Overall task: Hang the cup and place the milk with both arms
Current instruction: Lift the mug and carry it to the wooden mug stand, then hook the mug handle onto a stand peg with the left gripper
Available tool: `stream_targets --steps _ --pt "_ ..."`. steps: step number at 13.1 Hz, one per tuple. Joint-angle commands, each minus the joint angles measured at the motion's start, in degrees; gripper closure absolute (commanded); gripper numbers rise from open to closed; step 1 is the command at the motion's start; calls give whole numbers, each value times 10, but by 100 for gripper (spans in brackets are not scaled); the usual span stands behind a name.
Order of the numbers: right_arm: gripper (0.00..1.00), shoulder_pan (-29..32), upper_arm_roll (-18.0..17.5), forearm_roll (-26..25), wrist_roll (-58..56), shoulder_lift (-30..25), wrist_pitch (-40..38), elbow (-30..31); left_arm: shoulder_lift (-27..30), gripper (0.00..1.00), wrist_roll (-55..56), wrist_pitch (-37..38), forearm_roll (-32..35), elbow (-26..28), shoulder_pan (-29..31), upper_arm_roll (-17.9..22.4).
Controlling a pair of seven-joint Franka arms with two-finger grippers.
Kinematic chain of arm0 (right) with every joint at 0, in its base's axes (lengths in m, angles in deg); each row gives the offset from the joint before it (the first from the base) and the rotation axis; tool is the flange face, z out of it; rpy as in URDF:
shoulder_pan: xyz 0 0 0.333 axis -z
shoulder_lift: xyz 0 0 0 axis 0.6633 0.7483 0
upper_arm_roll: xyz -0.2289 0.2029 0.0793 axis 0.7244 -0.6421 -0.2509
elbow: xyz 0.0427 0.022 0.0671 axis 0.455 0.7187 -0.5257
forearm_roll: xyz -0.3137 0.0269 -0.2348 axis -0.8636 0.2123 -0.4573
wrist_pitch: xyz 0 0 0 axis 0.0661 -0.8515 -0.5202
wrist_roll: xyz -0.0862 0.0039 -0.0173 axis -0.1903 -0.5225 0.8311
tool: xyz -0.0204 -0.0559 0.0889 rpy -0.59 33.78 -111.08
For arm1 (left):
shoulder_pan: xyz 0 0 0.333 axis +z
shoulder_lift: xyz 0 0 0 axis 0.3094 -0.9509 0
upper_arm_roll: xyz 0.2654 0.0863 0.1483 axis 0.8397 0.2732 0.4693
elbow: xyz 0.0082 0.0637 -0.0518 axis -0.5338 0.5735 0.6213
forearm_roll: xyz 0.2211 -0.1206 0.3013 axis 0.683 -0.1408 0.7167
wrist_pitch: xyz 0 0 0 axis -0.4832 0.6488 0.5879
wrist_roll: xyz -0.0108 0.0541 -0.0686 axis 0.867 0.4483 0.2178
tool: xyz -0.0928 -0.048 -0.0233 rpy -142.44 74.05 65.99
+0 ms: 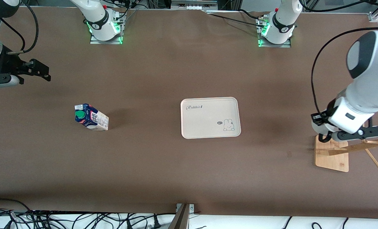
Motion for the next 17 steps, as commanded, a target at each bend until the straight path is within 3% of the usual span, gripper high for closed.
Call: stream_targets --steps 1,7,13,17 --pt "0 2 -3 -5 7 1 -2 -8 -5 100 -27 20 -28 -25 43 -6" --pt "0 2 -3 -5 7 2 -2 -8 -10 100 -27 20 -98 -26 100 -3" --pt "0 2 -3 -4 4 19 -4 -36 -12 100 -28 17 -98 -28 117 -1" --pt "0 2 -3 -4 4 19 -4 -37 -38 100 -25 14 -98 -75 115 -1"
